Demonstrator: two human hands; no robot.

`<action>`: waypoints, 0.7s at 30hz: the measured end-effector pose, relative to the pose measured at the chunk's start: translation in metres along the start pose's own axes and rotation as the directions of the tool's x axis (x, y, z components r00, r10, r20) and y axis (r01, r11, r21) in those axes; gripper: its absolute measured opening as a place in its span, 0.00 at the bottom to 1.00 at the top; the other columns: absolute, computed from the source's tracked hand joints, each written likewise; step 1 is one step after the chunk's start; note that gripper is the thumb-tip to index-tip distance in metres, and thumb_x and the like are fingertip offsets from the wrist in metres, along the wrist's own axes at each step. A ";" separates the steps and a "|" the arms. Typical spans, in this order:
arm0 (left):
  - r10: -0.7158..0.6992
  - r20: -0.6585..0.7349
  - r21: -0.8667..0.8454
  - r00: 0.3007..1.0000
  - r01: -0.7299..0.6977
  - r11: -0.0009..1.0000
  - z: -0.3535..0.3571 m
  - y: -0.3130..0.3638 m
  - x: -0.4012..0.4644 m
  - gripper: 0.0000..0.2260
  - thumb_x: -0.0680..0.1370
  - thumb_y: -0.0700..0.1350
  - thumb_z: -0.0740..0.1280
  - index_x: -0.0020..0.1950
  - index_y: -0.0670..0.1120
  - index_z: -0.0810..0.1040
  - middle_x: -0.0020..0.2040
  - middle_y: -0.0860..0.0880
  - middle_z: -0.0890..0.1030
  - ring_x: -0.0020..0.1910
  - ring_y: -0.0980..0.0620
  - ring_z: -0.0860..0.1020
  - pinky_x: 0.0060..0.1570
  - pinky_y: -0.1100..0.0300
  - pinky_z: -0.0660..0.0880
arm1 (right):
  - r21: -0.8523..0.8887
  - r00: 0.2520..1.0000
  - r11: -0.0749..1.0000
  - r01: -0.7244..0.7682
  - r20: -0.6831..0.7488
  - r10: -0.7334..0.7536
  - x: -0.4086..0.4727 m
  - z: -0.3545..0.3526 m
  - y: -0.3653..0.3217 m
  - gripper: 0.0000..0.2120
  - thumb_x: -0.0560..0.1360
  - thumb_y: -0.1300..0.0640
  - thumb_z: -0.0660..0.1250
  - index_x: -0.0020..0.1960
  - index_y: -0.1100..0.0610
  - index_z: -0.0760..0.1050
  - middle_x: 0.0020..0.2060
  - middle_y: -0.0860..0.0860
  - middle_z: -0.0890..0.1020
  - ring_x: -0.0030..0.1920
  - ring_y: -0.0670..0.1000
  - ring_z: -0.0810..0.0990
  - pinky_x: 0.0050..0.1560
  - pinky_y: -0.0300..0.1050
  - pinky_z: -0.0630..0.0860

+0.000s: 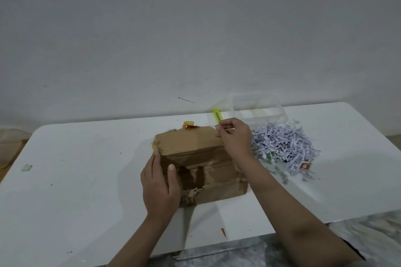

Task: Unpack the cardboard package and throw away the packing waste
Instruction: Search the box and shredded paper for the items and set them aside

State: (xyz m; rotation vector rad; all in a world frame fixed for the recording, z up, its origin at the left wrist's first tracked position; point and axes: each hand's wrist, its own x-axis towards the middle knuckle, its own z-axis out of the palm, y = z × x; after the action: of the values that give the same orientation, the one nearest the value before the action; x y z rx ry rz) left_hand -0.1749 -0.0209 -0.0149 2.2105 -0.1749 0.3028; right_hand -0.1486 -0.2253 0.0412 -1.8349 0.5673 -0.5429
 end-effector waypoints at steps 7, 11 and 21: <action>-0.004 -0.015 0.094 1.000 0.006 0.996 0.001 0.004 -0.002 0.31 0.77 0.59 0.48 0.72 0.42 0.66 0.70 0.43 0.70 0.69 0.43 0.65 0.63 0.50 0.65 | -0.305 0.975 0.934 0.187 -0.056 -0.213 0.005 -0.086 0.017 0.05 0.73 0.65 0.69 0.48 0.62 0.80 0.43 0.58 0.82 0.40 0.52 0.79 0.44 0.35 0.73; -0.004 -0.017 0.134 1.000 0.006 0.991 0.001 0.007 -0.004 0.31 0.77 0.59 0.49 0.72 0.41 0.66 0.70 0.42 0.70 0.68 0.41 0.66 0.62 0.46 0.68 | -0.476 0.961 0.861 0.181 -0.100 -0.257 0.013 -0.136 0.033 0.07 0.72 0.69 0.66 0.48 0.65 0.80 0.47 0.61 0.80 0.41 0.55 0.80 0.45 0.32 0.67; -0.013 -0.006 0.195 1.000 0.014 0.981 -0.001 0.013 -0.006 0.32 0.76 0.60 0.49 0.73 0.42 0.65 0.71 0.42 0.69 0.68 0.39 0.66 0.61 0.42 0.69 | -0.550 0.987 0.824 0.133 -0.006 -0.163 0.004 -0.152 0.047 0.06 0.72 0.63 0.69 0.49 0.62 0.80 0.50 0.59 0.81 0.53 0.59 0.79 0.54 0.50 0.74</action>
State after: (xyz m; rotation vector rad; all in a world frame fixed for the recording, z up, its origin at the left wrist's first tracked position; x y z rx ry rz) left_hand -0.1839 -0.0275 -0.0061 2.4035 -0.1328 0.3292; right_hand -0.2444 -0.3524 0.0444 -2.4362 0.6673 -0.5716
